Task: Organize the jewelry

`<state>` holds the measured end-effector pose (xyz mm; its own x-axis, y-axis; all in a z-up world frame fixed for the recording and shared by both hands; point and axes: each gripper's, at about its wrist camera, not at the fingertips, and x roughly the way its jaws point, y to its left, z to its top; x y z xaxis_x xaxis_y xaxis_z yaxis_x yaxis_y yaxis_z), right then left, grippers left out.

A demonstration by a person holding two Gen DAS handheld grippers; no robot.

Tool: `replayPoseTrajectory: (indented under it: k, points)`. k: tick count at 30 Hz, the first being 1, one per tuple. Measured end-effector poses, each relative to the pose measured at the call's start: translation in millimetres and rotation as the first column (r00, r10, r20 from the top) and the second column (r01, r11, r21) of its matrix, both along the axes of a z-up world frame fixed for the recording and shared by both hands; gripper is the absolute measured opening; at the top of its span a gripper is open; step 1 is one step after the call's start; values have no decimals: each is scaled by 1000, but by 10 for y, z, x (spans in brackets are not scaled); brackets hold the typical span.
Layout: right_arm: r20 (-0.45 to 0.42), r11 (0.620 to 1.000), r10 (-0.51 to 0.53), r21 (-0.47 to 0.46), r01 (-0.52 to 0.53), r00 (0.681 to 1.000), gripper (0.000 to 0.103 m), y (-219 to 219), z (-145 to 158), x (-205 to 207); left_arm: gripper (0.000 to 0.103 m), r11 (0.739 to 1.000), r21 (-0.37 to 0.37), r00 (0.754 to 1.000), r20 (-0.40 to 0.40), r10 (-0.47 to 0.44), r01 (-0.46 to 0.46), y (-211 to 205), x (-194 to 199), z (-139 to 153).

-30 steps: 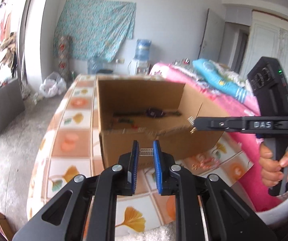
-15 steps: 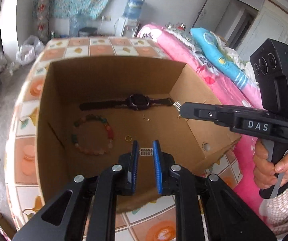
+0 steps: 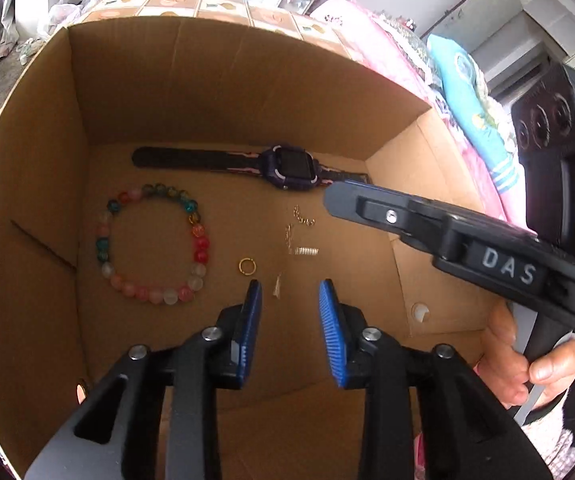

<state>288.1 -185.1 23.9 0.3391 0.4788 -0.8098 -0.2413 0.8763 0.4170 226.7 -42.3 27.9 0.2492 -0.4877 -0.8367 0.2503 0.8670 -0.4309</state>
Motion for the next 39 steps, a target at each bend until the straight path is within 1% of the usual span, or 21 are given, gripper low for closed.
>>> replayPoseTrajectory:
  k: [4,9,12,14,17,21,23,25,27,28,29,31,33,34,36,37,39]
  points:
    - [11,1000,-12,21,12,1000,13,-58,54,-25,29,999,-28,999,29,17,-17,64,-8,56]
    - [46,999,-36,41,34,998,13,-157,198,-130,29,998,-46,996,78,38,-35,154,-63,189]
    - [72,998,-47,52,44,996,15,-207,302,-233,29,997,-64,992,114,49,-41,223,-138,293]
    - [91,997,-50,56,45,995,16,-224,372,-322,29,997,-72,987,153,52,-42,283,-220,374]
    - [127,997,-46,65,38,991,18,-242,507,-505,29,995,-96,974,221,53,-32,397,-395,505]
    - [189,996,-21,90,4,982,20,-272,647,-818,32,989,-145,945,323,50,-3,592,-736,646]
    - [214,993,0,116,-25,977,20,-298,687,-996,33,984,-178,928,371,36,33,680,-961,675]
    - [217,984,27,164,-64,976,20,-327,688,-1178,36,978,-189,910,414,-1,87,715,-1184,693]
    - [217,978,54,187,-96,975,20,-333,672,-1337,43,978,-157,886,462,-50,137,720,-1438,667]
    - [222,978,62,180,-103,973,20,-324,650,-1426,45,979,-138,880,471,-69,150,713,-1535,637]
    - [225,981,67,165,-106,972,20,-311,623,-1505,46,979,-127,880,468,-82,159,696,-1606,604]
    - [217,986,64,136,-95,974,21,-298,522,-1642,48,980,-109,892,440,-103,167,647,-1706,463]
    - [178,987,51,141,-77,983,22,-291,384,-1735,48,983,-84,912,393,-116,162,569,-1733,282]
    - [151,989,46,129,-66,987,22,-281,279,-1777,48,986,-66,920,374,-117,152,530,-1731,188]
    - [116,999,30,16,-32,993,23,-235,74,-1864,48,990,-22,930,346,-125,142,428,-1713,28]
    - [107,999,24,-34,-20,994,23,-222,-8,-1913,48,990,2,929,344,-134,142,379,-1718,-31]
    - [93,996,13,-91,-4,996,23,-226,-136,-1987,48,987,66,926,344,-158,143,254,-1723,-147]
